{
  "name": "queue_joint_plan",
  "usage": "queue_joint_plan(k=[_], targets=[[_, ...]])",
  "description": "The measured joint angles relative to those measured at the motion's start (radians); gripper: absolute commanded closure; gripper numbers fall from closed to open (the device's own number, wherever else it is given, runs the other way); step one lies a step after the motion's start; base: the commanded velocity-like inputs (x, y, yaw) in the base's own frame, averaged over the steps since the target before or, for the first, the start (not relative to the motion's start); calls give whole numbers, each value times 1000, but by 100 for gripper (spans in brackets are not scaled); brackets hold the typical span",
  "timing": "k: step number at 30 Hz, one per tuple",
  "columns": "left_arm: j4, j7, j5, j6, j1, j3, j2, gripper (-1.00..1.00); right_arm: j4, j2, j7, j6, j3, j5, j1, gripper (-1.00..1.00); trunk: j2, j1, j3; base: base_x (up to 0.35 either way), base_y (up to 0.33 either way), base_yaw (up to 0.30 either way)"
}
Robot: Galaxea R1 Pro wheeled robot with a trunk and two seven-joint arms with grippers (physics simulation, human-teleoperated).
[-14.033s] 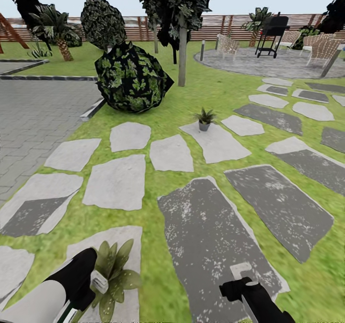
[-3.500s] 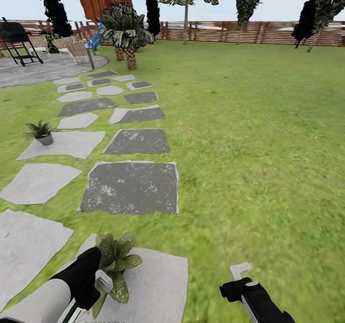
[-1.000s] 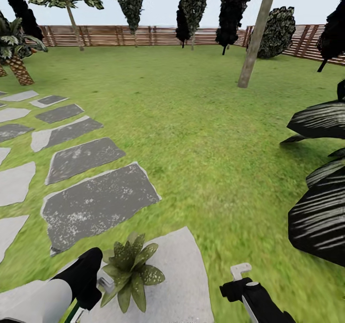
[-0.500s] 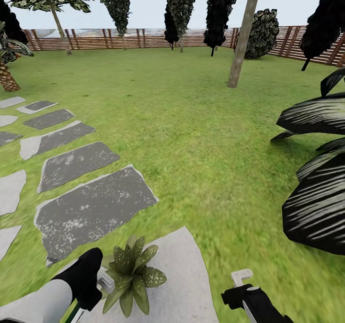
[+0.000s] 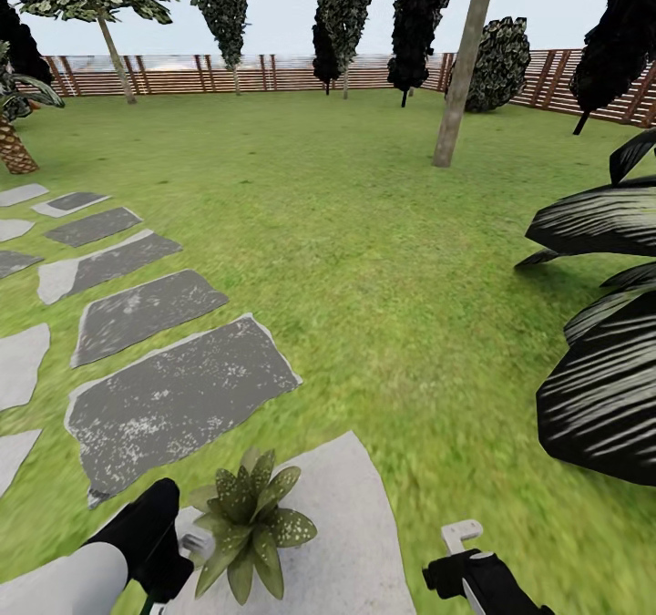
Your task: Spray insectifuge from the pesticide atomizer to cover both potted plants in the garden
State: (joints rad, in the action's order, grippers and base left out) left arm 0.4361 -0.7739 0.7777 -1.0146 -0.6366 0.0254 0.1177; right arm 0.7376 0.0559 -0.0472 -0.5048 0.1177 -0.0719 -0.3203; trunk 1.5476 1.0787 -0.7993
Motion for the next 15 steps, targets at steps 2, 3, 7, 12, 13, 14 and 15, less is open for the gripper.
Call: queue_joint_plan(k=[2,3,7,12,13,14,15], targets=[[0,0,1,0,11,1,0,100,-23,0,0,0,0,1,0,-100,0,0,0,0,0,0],[0,0,0,0,14,1,0,100,-30,0,0,0,0,1,0,-100,0,0,0,0,0,0],[0,1,1,0,18,1,0,100,-41,0,-1,0,0,1,0,-100,0,0,0,0,0,0],[1,2,0,0,19,0,0,100,-41,0,-1,0,0,2,0,-100,0,0,0,0,0,0],[1,2,0,0,19,0,0,100,-41,0,-1,0,0,2,0,-100,0,0,0,0,0,0],[1,2,1,0,19,0,0,100,-40,0,-1,0,0,2,0,-100,0,0,0,0,0,0],[0,2,1,0,19,-1,0,100,-40,0,-1,0,0,2,0,-100,0,0,0,0,0,0]])
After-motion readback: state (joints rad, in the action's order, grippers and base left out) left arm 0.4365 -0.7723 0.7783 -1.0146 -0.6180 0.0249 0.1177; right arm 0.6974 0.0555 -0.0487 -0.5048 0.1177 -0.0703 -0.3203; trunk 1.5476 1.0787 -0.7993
